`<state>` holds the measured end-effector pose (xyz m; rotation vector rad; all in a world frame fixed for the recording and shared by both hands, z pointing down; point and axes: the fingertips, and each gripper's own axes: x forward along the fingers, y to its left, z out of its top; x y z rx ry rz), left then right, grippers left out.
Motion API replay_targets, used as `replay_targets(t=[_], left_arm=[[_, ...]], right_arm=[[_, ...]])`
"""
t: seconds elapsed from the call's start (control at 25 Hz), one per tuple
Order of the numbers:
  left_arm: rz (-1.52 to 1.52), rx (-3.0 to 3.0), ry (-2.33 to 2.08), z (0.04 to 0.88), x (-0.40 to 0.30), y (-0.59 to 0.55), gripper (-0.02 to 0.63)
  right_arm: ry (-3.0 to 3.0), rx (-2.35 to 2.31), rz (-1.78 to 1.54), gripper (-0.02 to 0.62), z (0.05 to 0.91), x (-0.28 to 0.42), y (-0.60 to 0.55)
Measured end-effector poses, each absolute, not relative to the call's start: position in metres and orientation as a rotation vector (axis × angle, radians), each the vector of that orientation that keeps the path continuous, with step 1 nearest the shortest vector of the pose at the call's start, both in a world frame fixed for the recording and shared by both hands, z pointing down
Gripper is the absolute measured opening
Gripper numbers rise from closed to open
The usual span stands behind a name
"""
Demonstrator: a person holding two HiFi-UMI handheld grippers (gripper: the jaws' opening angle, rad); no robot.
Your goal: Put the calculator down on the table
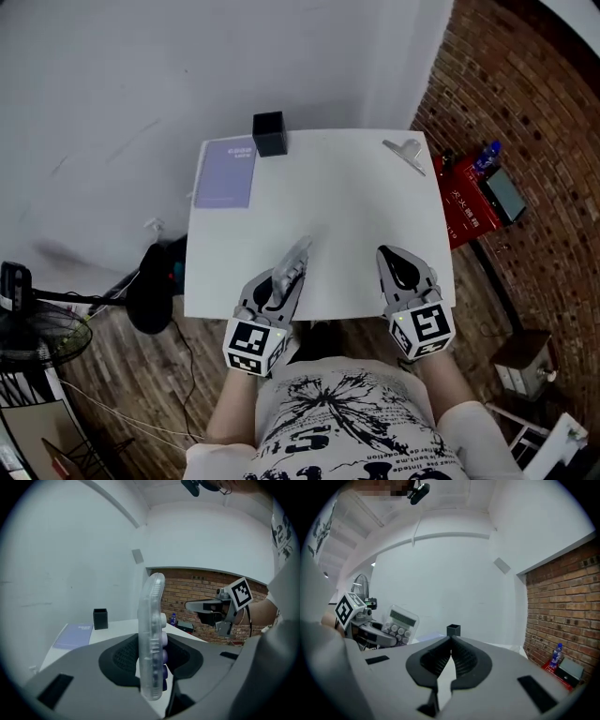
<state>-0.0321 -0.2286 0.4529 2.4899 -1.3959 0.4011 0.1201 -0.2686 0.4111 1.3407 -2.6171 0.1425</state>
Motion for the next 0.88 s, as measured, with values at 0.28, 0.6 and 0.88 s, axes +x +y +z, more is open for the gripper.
replay_targets(t=[0.28,0.6,0.88], left_arm=[[0.506,2.407,-1.277,0.517,-0.037,-0.309,0.141],[0.54,2.299,-1.132,0.577,-0.03,-0.373,0.141],[0.563,2.231,-1.023,0.607,-0.021,-0.403,0.143]], right_arm=[[-2.578,1.313,0.179,0.015,0.445,0.102,-0.346],[-2.528,1.29,0.277,0.015,0.489,0.086,-0.404],[-2.499,1.269,0.321,0.015,0.511,0.077,-0.431]])
